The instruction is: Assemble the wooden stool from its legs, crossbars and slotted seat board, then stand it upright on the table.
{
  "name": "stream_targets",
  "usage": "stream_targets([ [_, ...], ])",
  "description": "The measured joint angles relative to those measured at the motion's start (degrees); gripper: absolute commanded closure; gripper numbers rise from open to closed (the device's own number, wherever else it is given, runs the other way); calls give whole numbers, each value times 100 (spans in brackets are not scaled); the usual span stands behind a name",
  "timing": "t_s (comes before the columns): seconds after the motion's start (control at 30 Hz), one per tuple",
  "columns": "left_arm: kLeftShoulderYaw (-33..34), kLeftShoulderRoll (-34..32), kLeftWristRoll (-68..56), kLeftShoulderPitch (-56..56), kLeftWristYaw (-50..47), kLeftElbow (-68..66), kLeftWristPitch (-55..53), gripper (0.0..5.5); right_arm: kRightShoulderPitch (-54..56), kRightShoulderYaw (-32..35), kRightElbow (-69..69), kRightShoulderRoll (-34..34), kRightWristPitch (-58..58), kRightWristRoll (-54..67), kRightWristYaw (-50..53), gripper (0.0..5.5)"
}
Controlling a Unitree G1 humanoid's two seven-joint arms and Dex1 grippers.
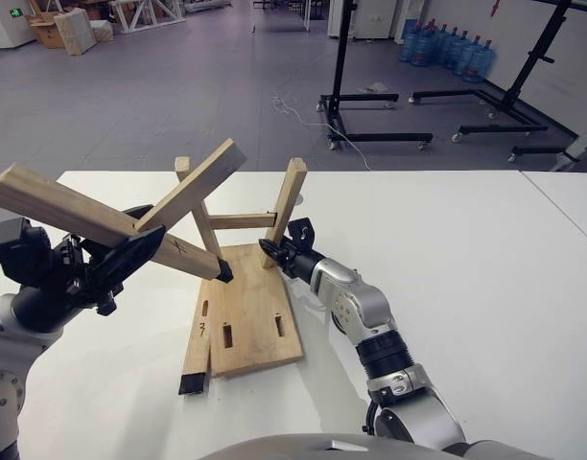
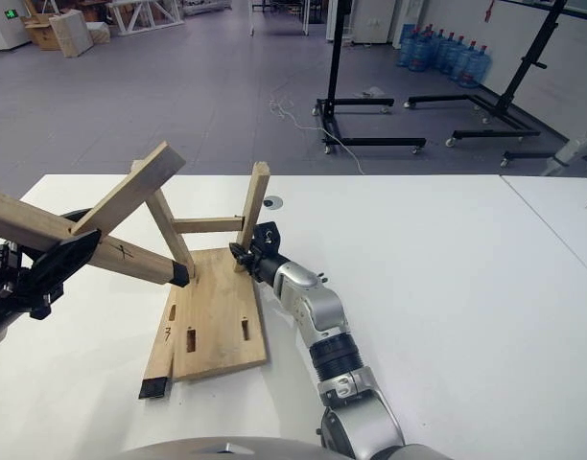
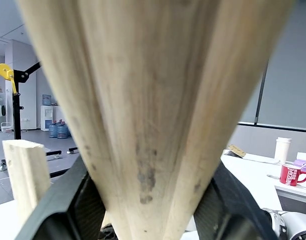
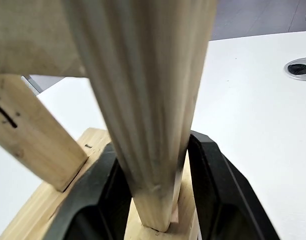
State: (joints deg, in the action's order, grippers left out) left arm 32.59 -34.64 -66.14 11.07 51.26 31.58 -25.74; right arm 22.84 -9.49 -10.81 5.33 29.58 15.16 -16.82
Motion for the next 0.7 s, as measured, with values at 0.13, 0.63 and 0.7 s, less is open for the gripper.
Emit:
stream_targets([
  [0.13,-10,39,74,66,-23,98,76,342,-98,107,89,-456,-122,-62,-265,440],
  [0.63,-155,56,358,179,-11,143,182,342,-960,348,493,-1185,-972,-341,140,446],
  [0.7,-196,56,373,179,-5,143,184,342,-975,432,493,-1173,-990,-384,389,446],
])
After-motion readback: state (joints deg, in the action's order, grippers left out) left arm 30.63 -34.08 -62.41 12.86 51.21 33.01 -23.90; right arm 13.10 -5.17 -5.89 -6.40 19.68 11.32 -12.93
